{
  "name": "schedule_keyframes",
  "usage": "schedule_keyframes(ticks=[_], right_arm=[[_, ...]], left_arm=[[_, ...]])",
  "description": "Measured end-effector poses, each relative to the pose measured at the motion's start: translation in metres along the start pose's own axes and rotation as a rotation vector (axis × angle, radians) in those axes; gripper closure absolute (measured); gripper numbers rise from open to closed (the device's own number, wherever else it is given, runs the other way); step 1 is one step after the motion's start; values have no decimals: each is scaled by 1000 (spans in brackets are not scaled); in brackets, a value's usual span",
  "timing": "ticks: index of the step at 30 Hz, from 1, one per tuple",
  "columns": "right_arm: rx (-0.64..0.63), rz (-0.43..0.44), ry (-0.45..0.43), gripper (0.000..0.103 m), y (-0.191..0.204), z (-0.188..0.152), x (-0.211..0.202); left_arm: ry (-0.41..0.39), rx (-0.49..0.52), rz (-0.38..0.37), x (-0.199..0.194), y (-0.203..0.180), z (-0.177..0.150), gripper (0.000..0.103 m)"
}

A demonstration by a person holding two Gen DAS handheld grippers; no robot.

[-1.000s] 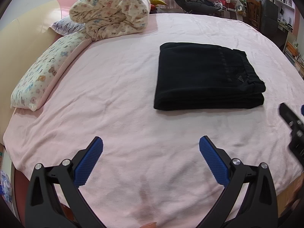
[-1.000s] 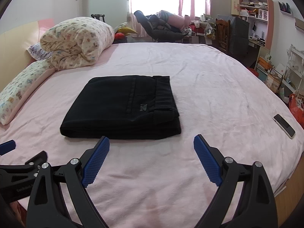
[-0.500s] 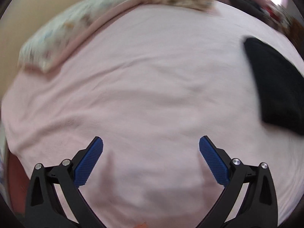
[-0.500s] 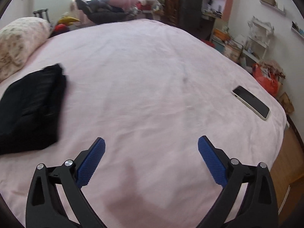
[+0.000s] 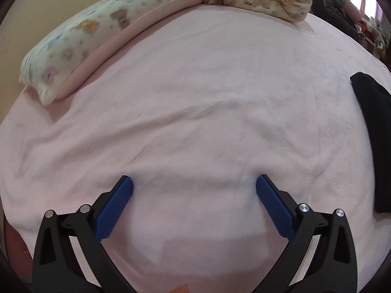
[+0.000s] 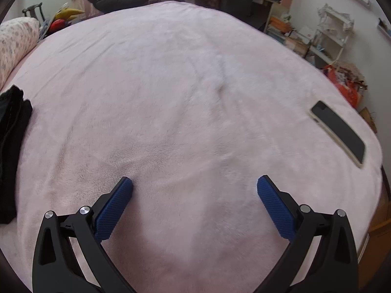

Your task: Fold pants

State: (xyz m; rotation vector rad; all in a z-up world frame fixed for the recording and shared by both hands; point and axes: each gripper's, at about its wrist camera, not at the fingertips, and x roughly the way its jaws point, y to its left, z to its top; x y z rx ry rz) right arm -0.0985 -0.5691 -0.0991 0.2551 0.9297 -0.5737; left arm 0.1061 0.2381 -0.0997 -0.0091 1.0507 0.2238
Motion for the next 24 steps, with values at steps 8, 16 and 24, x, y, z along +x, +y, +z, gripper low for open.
schedule_keyframes(ticks=[8,16,24], right_arm=[[50,69,-3,1,-8,-6,-1],[52,74,0,1,-12,-2,1],[44,138,-10,1,-15,-5,-2]], left_arm=[[-126,92,52,-1,-25,-11,2],[-116,49,-23,-1,-14,-11,2],[-126,90,-90,-2,-27,-8,2]])
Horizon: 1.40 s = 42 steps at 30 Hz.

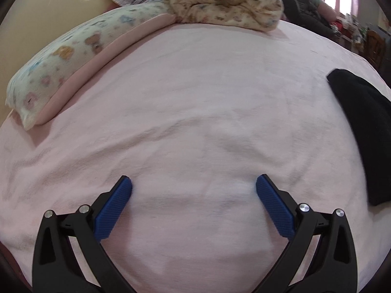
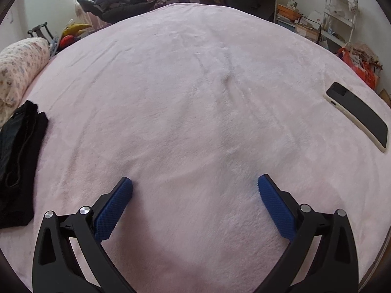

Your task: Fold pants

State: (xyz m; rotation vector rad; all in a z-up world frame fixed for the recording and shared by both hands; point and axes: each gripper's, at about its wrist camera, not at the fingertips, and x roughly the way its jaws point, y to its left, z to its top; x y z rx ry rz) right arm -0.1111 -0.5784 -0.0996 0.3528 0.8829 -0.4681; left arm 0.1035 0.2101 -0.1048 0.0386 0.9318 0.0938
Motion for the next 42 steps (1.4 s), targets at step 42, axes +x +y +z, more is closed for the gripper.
schedule_keyframes(ticks=[42], right_arm=[[-27,-24,6,1,7,-4,2]], left_arm=[[11,93,-33,7,-7,0,2]])
